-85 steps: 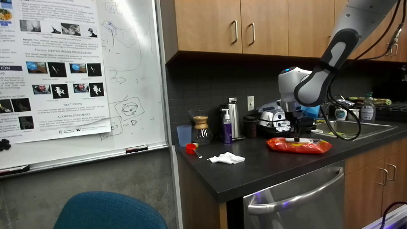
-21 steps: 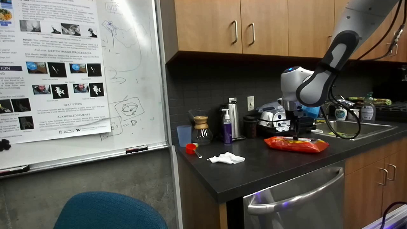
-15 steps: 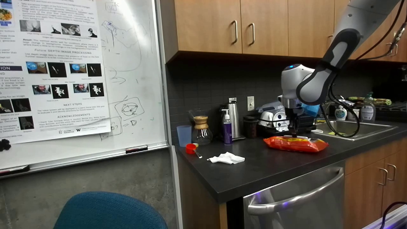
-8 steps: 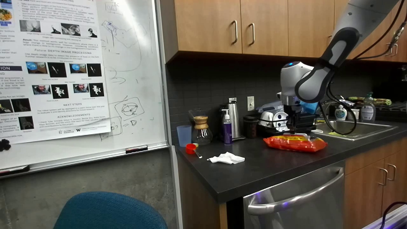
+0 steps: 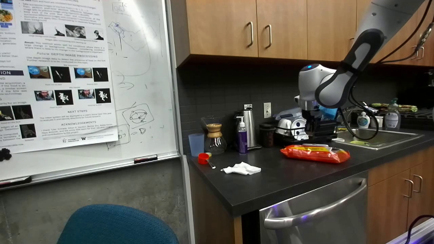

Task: Open the pack of wipes

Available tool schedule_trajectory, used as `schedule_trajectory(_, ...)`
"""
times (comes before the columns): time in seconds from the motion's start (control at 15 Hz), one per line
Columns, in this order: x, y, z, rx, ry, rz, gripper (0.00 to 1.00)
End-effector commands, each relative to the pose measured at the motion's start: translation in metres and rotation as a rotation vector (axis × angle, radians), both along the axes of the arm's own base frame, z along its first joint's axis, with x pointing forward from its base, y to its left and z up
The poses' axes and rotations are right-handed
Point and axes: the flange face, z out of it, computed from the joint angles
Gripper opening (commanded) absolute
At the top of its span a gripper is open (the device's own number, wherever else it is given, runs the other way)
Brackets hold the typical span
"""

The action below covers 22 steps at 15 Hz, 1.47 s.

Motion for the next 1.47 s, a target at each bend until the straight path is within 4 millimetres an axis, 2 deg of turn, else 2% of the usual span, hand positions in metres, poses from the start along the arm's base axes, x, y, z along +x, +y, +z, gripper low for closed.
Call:
schedule_trajectory(0.0, 0.005, -0.009, 0.006, -0.024, -0.027, -0.009, 0.03)
schedule_trajectory(0.13, 0.005, -0.011, 0.006, -0.02, -0.02, -0.015, 0.03)
schedule_trajectory(0.2, 0.003, -0.012, 0.004, -0.016, -0.011, -0.017, 0.28)
schedule_trajectory(0.73, -0.009, -0.007, -0.007, 0.014, 0.039, -0.026, 0.79)
schedule_trajectory(1.0, -0.012, -0.006, -0.012, 0.025, 0.053, -0.035, 0.8)
schedule_trajectory(1.27, -0.015, -0.006, -0.016, 0.025, 0.062, -0.035, 0.61)
schedule_trajectory(1.4, -0.015, -0.006, -0.019, 0.027, 0.067, -0.032, 0.59)
